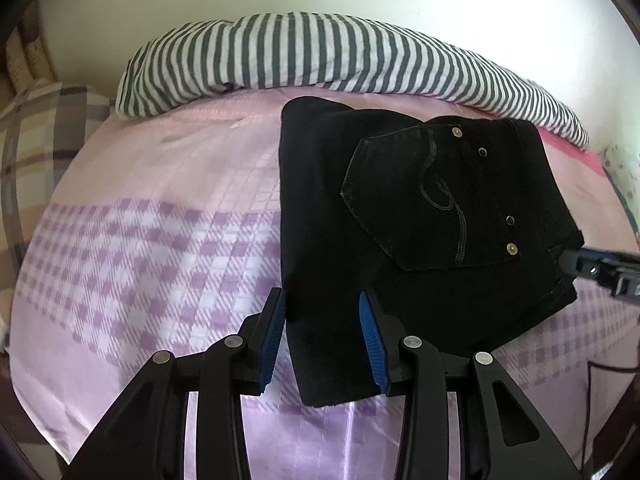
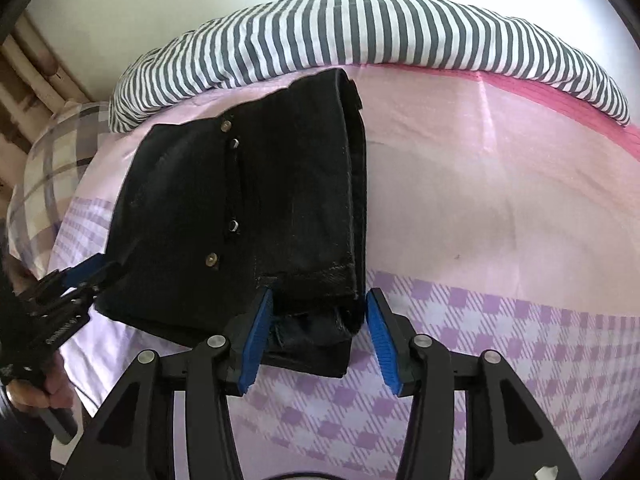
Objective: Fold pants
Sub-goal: 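Lower the folded jeans onto the sheet and open both grippers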
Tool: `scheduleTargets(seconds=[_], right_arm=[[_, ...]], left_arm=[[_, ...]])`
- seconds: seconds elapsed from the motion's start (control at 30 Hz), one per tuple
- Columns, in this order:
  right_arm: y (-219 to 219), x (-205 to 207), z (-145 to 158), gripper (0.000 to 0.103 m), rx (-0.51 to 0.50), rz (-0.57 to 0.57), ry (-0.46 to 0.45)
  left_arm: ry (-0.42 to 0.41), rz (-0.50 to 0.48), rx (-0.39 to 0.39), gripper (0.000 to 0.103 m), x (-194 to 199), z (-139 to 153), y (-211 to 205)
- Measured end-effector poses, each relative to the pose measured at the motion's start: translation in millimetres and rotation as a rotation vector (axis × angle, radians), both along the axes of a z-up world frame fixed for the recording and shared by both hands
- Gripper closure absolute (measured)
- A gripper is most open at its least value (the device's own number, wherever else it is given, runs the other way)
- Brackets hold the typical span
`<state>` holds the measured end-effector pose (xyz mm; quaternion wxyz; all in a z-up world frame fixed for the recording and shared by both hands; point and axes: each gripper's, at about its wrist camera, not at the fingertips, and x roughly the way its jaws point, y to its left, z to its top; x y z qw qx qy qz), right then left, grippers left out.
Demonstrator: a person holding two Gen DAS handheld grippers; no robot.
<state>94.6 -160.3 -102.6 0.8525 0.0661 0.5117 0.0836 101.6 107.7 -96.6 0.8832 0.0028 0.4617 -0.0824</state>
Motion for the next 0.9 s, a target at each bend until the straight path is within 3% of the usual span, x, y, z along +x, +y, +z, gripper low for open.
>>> scheduleTargets(seconds=[0.2, 0.3, 0.43, 0.6, 0.7, 0.77, 0.9], right_arm=[[-17, 6, -13, 0.050, 0.085, -0.060, 0.049], [-13, 7, -9, 0.050, 0.041, -0.055, 0.036], [3, 0, -1, 0.043, -0.053, -0.061, -0.001], [19, -14, 15, 0.036, -0.098, -0.056, -0.042], [35, -31, 29, 0.024, -0.148, -0.047, -0.114], [44, -42, 39, 0.010, -0.176, -0.052, -0.161], [62, -63, 51, 0.001, -0.206, -0.057, -0.233]], left_arm=[[-0.015, 0.035, 0.000, 0.063, -15, 13, 6], [-0.027, 0.067, 0.015, 0.062, -27, 21, 7], [-0.035, 0.091, 0.032, 0.053, -46, 30, 5], [-0.040, 0.088, 0.026, 0.045, -68, 40, 2], [-0.049, 0.094, 0.026, 0.036, -79, 46, 4], [-0.061, 0.099, 0.039, 0.028, -85, 49, 5], [-0.072, 0.104, 0.056, 0.025, -89, 50, 5]])
